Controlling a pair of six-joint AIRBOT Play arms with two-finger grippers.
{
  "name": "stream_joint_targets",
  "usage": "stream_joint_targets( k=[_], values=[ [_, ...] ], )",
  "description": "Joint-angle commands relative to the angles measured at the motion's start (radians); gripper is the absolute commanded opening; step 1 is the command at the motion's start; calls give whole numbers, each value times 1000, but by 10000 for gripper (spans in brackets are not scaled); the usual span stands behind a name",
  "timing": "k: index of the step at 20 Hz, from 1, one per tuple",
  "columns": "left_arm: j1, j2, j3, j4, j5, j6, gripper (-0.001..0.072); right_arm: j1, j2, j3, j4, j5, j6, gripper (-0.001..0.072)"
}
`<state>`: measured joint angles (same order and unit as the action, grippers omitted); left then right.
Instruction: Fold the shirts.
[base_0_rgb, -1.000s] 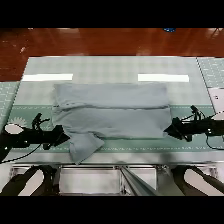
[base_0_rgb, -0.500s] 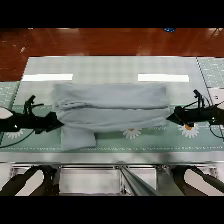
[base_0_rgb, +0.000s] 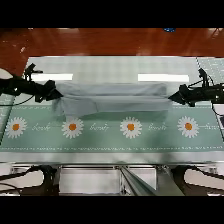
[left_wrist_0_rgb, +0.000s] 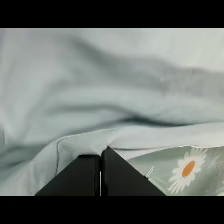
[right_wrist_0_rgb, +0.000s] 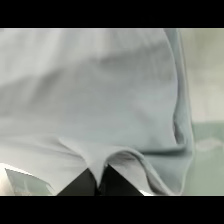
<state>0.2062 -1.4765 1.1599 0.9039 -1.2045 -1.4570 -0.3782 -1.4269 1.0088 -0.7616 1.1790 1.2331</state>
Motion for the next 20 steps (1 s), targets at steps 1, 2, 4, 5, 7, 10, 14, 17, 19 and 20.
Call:
stream_joint_targets(
  k=[1, 2, 4, 5, 7, 10, 14, 17, 19, 20],
  values=[
    [-27, -177, 210, 0, -30, -53, 19, 8, -107, 90, 76, -21, -25, 26],
    [-32, -217, 262, 0, -42, -59, 19, 21, -133, 114, 76, -27, -25, 26],
    [-38, -280, 341, 0, -54, -67, 19, 47, -183, 164, 74, -47, -22, 26],
    [-40, -304, 370, 0, -54, -72, 19, 58, -205, 183, 74, -65, -11, 26],
    [-40, -336, 397, 1, -53, -70, 19, 64, -236, 194, 75, -106, 4, 26],
    [-40, -365, 398, 1, -64, -71, 21, 64, -269, 194, 89, -138, 0, 27],
    [-27, -374, 418, 57, -224, -59, 509, 53, -267, 199, 101, -112, -15, 414],
    [32, -350, 502, 248, -473, -83, 508, -34, -238, 279, 97, 53, -5, 414],
    [82, -264, 517, 317, -497, -81, 508, -122, -179, 324, 97, 136, 5, 414],
    [104, -200, 517, 316, -448, -80, 508, -174, -132, 327, 94, 144, 4, 414]
  ],
)
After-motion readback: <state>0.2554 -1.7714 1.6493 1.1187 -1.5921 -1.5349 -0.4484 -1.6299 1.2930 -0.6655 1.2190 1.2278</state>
